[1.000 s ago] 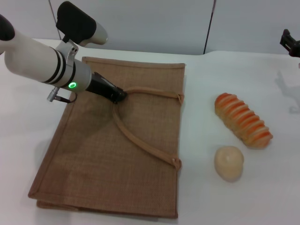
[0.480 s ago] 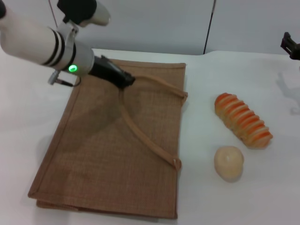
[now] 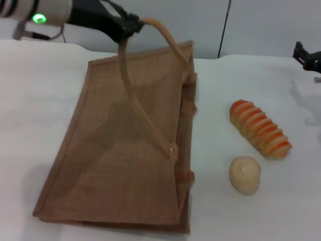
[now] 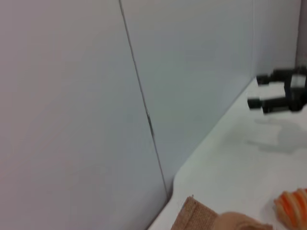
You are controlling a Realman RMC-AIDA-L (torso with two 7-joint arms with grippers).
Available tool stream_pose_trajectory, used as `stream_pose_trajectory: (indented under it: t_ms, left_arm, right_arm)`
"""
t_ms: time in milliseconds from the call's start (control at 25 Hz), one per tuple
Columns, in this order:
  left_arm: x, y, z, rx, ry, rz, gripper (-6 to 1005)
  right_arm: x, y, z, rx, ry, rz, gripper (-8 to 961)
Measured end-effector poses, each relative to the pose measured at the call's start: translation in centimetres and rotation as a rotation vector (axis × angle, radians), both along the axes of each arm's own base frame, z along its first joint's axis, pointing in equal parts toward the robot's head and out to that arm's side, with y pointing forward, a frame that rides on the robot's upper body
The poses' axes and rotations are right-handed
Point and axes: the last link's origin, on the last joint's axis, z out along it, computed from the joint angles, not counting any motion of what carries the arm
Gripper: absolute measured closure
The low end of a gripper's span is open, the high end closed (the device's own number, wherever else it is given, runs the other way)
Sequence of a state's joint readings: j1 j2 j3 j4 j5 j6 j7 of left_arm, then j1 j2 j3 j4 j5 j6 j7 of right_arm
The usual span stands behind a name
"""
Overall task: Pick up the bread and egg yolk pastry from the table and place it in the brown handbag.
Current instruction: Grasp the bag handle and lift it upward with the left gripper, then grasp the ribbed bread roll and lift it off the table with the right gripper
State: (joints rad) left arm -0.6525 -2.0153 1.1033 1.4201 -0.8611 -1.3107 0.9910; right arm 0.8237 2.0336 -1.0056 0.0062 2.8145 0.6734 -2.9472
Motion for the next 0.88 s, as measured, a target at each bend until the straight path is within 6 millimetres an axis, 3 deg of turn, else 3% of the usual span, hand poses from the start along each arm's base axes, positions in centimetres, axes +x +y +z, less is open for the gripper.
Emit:
stream_pose_trajectory:
  t_ms: [280,560,760,880]
  left_arm:
    - [2.0,-2.4,4.4,0.049,-0.018,-0.038,884]
    - [2.7,-3.8,6.8,0.078,-0.012,-0.043,884]
    - [3.0,-4.3,7.6,0.095,0.015,-0.049,884]
    - [3.0,-4.3,7.7,0.095,0.017,-0.047,884]
  right_arm:
    - [-1.5,-0.4,-2.1,-0.182,0.049,0.088,111]
    - [-2.8,-1.5,-4.1,-0.369,-0.005,0.2,111]
    - [-4.1,-1.3,-4.0,-0.508,-0.01,0.245,111]
    - [-4.6,-1.2,-2.8,-0.571,-0.048,0.258,112]
